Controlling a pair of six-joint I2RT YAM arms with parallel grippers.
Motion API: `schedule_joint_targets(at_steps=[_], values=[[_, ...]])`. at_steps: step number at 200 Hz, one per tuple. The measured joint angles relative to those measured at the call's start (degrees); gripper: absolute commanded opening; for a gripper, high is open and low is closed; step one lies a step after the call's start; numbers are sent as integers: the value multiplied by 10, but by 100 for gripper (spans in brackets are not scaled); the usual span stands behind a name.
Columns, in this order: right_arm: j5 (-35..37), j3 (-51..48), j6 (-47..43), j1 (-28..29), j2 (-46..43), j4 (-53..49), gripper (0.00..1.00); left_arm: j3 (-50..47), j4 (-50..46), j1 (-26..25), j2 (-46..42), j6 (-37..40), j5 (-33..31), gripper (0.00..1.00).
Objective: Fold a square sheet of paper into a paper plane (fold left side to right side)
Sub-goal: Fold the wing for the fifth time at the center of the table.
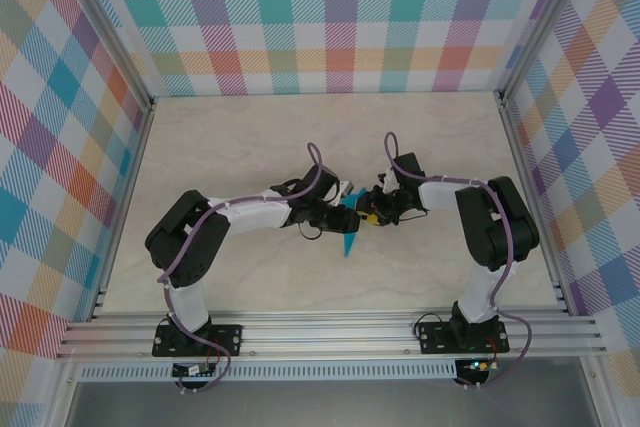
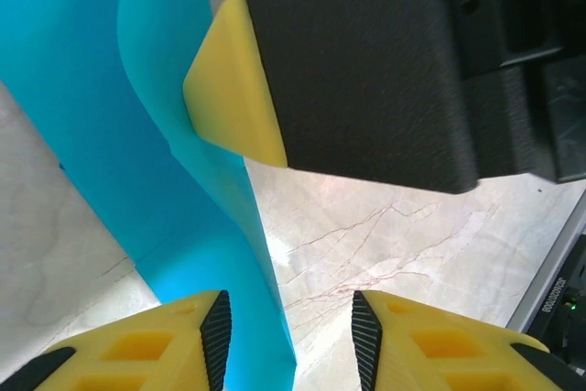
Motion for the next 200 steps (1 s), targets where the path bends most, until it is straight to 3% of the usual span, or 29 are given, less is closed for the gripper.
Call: schedule_joint_targets(at_steps=[109,200], values=[[0,0,-2,0,0,-2,36,33,-27,33,0,-3,0,35],[2,4,-2,1,1,-8,36,92,-57,42,52,1,2,33]])
